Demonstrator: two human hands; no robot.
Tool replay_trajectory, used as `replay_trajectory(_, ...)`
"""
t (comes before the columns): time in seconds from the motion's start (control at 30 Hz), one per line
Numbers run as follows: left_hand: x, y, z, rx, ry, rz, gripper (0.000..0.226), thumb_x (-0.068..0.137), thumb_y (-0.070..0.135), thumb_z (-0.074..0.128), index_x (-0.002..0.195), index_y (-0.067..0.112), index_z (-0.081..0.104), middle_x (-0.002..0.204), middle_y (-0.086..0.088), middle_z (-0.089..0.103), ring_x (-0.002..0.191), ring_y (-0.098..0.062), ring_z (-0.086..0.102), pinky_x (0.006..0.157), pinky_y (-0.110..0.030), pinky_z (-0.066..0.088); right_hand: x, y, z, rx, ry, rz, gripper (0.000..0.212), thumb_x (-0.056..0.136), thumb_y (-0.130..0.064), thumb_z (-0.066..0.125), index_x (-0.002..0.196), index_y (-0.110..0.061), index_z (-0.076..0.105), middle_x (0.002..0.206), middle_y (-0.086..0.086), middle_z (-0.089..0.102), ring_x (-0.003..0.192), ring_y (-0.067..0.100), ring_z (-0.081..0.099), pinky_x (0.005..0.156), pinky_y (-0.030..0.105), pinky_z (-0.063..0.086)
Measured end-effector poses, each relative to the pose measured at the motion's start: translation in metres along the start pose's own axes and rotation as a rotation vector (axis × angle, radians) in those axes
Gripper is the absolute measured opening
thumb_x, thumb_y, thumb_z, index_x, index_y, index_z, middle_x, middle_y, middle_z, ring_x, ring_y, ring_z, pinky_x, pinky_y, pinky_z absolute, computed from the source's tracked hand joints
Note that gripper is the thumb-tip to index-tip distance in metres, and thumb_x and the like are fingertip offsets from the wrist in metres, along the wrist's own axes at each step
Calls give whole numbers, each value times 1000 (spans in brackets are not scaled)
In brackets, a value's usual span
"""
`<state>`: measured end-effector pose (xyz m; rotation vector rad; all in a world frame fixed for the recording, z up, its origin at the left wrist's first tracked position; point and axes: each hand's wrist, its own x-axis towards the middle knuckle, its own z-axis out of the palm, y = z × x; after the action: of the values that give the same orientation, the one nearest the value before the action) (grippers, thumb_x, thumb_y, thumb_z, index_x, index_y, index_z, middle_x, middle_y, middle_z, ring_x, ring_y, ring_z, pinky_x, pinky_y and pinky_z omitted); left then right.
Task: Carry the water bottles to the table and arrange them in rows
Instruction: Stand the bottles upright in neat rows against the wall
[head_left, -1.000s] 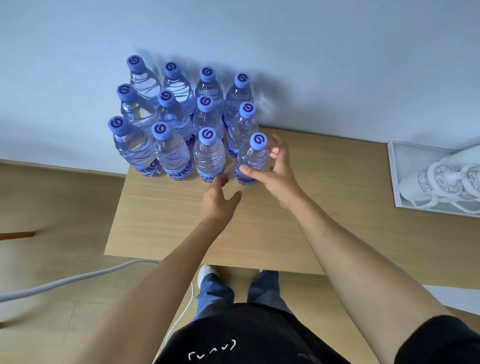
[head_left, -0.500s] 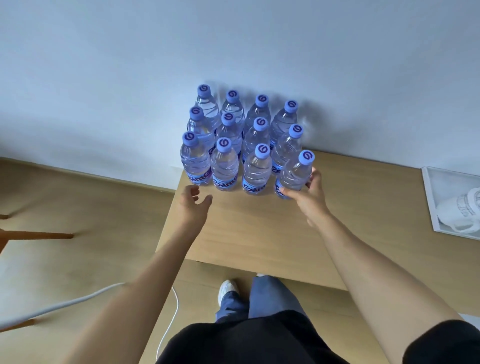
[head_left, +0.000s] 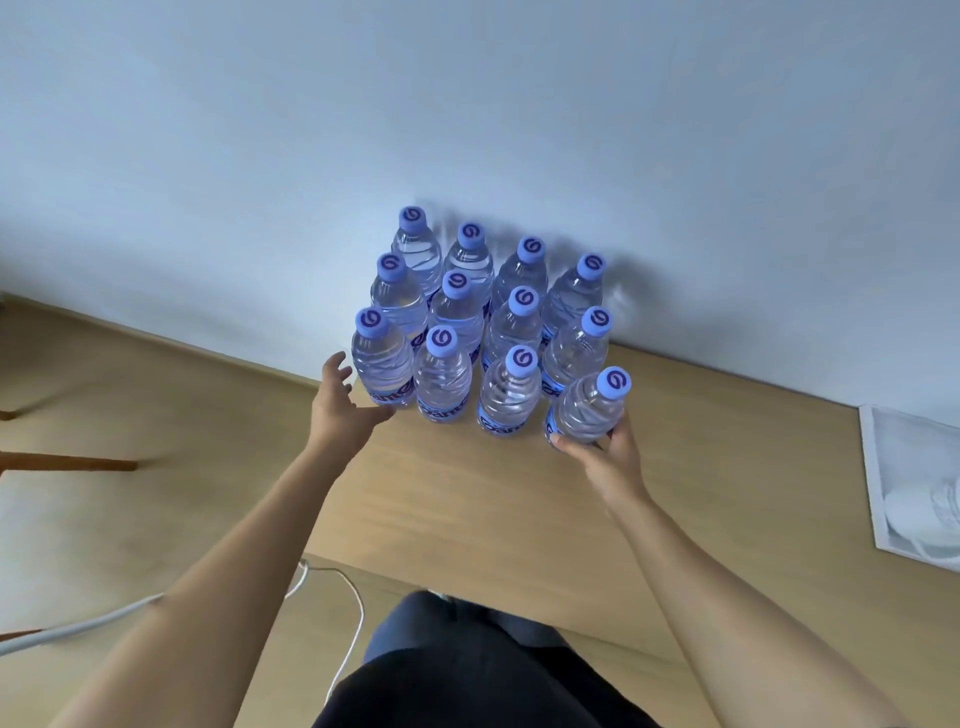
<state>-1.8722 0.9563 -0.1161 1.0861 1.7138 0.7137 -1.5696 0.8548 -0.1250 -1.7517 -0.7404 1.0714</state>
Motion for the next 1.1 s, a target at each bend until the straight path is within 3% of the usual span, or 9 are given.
replay_trajectory(0.1,9,4,4,-37,-27,16,90,69,6,86,140,29,36,130,8,50,120,-13,48,86,-30,43,8,0,-3,0,-16,-5,63,70,0,86,121,-15,53,107,-3,69,87,1,67,75,14,51)
replay_trajectory(0.23,12,2,9,-10,-57,14,75,67,6,86,123,38,45,110,19,58,110,-10,57,70,-22,46,7,4,1,20,22,20,64,68,-1,88,120,-21,56,106,-7,72,92,7,69,80,20,53)
replay_trajectory(0.37,16,2,11,-20,-70,22,72,65,12,88,111,49,48,105,26,61,103,3,58,74,-22,45,8,3,5,15,68,40,57,68,-3,87,108,-33,59,96,-15,73,88,5,69,81,23,52)
replay_trajectory(0.47,20,2,10,-25,-98,22,73,62,14,90,102,59,48,105,24,63,101,5,57,76,-22,46,8,3,7,20,89,56,56,68,-2,86,107,-31,61,96,-14,73,89,7,69,83,25,53)
replay_trajectory(0.8,30,2,3,-3,-150,74,73,59,23,92,121,34,56,106,17,68,100,-1,62,74,-20,47,3,-3,25,32,73,75,59,67,1,86,114,-23,60,107,-4,73,94,8,69,79,18,51)
replay_trajectory(1.0,31,3,2,24,-164,88,73,62,21,92,125,29,56,104,19,67,92,11,61,69,-12,45,-1,-4,40,10,104,63,61,68,0,86,118,-20,58,109,-2,72,98,14,68,88,29,53)
replay_trajectory(1.1,30,4,2,42,-175,96,70,64,20,91,124,27,56,101,20,68,85,19,59,67,-7,43,-1,-4,48,-27,119,68,65,66,-2,87,119,-21,56,104,-11,70,90,1,66,84,24,51)
